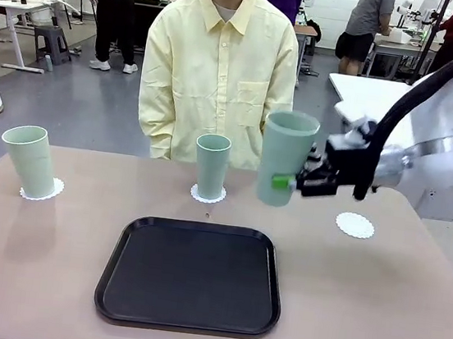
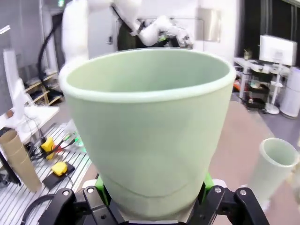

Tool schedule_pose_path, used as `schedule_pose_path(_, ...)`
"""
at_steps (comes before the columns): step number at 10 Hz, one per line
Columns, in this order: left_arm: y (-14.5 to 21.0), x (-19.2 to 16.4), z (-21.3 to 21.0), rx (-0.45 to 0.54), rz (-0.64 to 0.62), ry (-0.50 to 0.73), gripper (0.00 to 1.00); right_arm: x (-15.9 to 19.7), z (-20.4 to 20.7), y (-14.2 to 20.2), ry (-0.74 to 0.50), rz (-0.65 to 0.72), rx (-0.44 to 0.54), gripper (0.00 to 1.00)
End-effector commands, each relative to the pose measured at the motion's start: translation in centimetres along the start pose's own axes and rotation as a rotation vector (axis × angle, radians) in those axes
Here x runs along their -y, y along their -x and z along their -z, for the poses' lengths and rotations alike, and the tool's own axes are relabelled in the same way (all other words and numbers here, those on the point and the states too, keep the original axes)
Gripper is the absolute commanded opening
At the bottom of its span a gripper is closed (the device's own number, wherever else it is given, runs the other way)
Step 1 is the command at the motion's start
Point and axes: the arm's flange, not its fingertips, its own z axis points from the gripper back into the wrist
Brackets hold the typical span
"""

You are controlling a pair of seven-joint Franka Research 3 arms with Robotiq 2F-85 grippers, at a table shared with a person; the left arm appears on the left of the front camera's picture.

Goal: Place coasters on the table and set cups on them.
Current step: Take one Reusable plastic cup from the Flat Tray and place it on a coaster set by the human.

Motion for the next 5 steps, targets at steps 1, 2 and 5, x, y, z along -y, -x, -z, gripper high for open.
schedule_pose_path(1,0.1,0.2,-0.2,0.0,0.0,0.006,1.0,-1.1,-0.8,-1.4,0.107,0.048,-0.022,0.0)
schedule_pose_path(2,0.1,0.2,-0.2,0.0,0.0,0.006,1.0,-1.5,-1.1,-1.9,0.127,0.058,-0.025,0.0)
schedule_pose_path(5,0.1,0.2,-0.2,0.0,0.0,0.006,1.0,-0.6,-2.1,-2.6,0.085,0.022,-0.028,0.0)
